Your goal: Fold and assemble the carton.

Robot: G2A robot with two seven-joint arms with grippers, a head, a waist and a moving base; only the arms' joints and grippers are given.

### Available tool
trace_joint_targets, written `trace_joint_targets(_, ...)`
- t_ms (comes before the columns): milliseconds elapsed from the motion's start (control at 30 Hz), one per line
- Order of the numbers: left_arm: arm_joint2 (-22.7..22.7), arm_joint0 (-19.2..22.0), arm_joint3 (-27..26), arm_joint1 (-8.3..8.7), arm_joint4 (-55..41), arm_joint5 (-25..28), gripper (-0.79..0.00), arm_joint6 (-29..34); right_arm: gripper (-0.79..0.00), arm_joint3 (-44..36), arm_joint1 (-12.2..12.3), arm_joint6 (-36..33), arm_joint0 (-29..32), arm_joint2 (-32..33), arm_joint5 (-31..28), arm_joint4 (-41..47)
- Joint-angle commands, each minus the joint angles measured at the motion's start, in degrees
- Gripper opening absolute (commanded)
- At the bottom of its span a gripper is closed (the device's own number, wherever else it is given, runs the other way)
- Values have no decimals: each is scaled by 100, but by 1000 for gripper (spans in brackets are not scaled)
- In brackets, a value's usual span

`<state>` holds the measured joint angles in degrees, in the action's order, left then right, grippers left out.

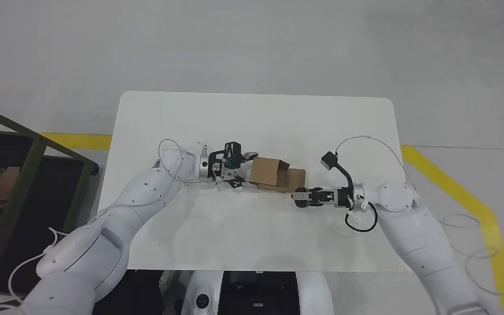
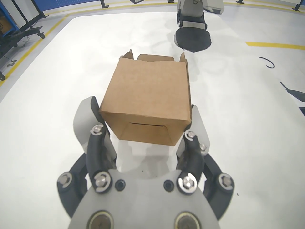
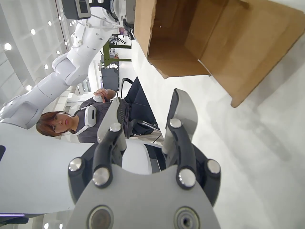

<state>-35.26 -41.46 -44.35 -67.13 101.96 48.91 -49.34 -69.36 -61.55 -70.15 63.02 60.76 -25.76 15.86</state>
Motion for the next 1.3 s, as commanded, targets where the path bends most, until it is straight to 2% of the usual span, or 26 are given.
trace_joint_targets(0,12,8,18,-8,0,-5,-132,-10,-462,-30,11,-35,4,-6,89,-55)
trace_joint_targets(200,39,30,74,-29,-19,-7,-135,-37,-582,59,-2,-81,-77,-147,401,-176)
trace_joint_targets(300,52,37,81,-38,-23,-13,-135,-43,-711,254,-46,83,-186,-255,509,-176)
trace_joint_targets(400,59,41,86,-44,-26,-31,-129,-35,-785,422,-95,260,-293,-358,578,-168)
trace_joint_targets(1267,105,2,-27,-64,-26,-85,-145,71,-785,1051,-394,874,-728,-753,591,378)
